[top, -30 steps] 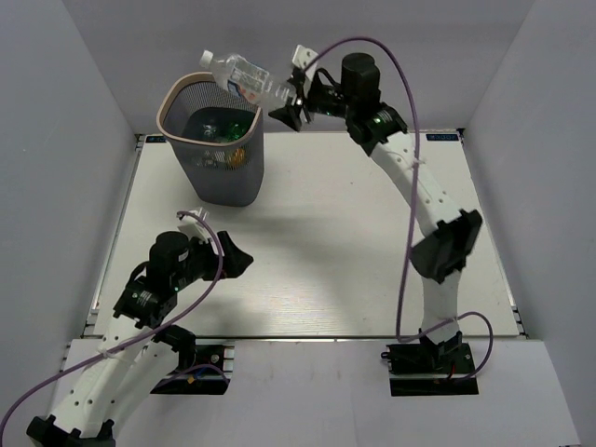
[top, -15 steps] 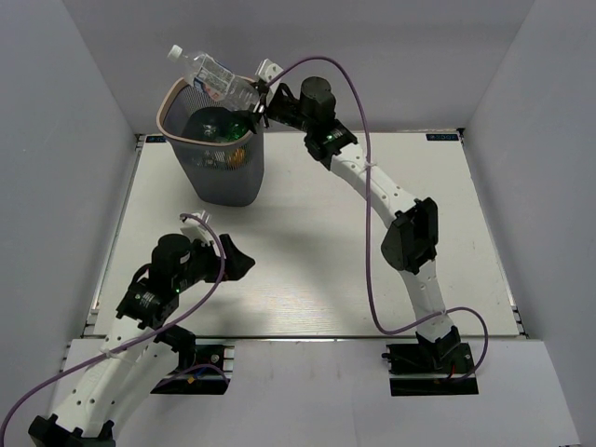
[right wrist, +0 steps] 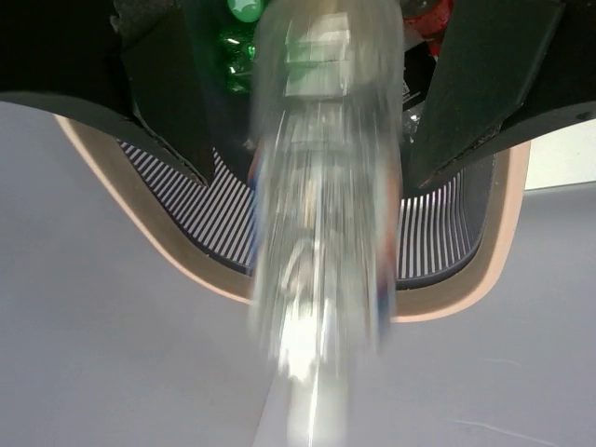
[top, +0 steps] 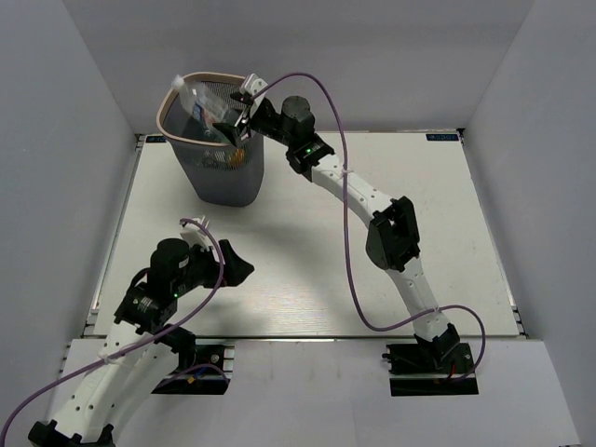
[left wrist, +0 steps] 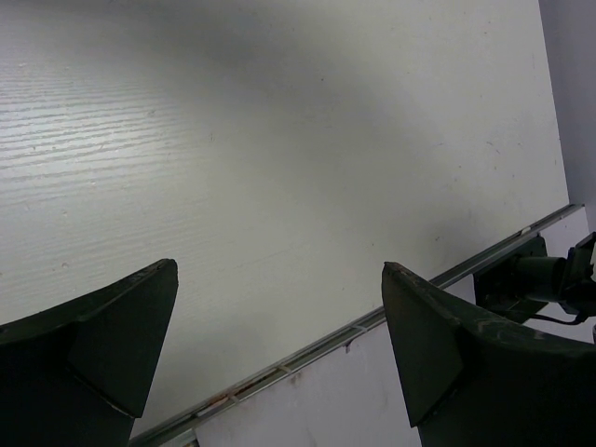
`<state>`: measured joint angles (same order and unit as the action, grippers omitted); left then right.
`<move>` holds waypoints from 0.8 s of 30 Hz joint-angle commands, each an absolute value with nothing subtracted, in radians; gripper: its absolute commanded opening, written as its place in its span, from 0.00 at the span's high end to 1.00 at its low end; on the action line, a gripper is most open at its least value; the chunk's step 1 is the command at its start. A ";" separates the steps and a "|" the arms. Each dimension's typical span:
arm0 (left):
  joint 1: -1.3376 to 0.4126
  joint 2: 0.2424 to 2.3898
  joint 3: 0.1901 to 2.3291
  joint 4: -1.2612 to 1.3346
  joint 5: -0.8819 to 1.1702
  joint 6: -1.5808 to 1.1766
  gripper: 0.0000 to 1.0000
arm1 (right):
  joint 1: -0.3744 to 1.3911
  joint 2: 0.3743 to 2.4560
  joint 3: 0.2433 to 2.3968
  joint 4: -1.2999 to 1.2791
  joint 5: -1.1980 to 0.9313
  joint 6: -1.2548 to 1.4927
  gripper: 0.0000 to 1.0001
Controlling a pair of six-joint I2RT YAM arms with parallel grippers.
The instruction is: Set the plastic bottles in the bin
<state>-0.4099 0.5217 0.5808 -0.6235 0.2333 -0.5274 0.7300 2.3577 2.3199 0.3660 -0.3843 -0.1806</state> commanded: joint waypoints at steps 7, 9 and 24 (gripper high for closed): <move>-0.416 0.520 0.618 -0.595 0.244 -0.517 0.00 | 0.729 2.225 2.254 0.456 -0.301 -0.149 0.10; -0.416 0.529 0.618 -0.577 0.253 -0.517 0.00 | 0.726 2.085 2.165 0.454 -0.239 -0.144 0.10; -0.416 0.643 0.693 -0.390 0.308 -0.482 0.00 | 0.719 1.073 1.021 -0.273 0.325 -0.261 0.10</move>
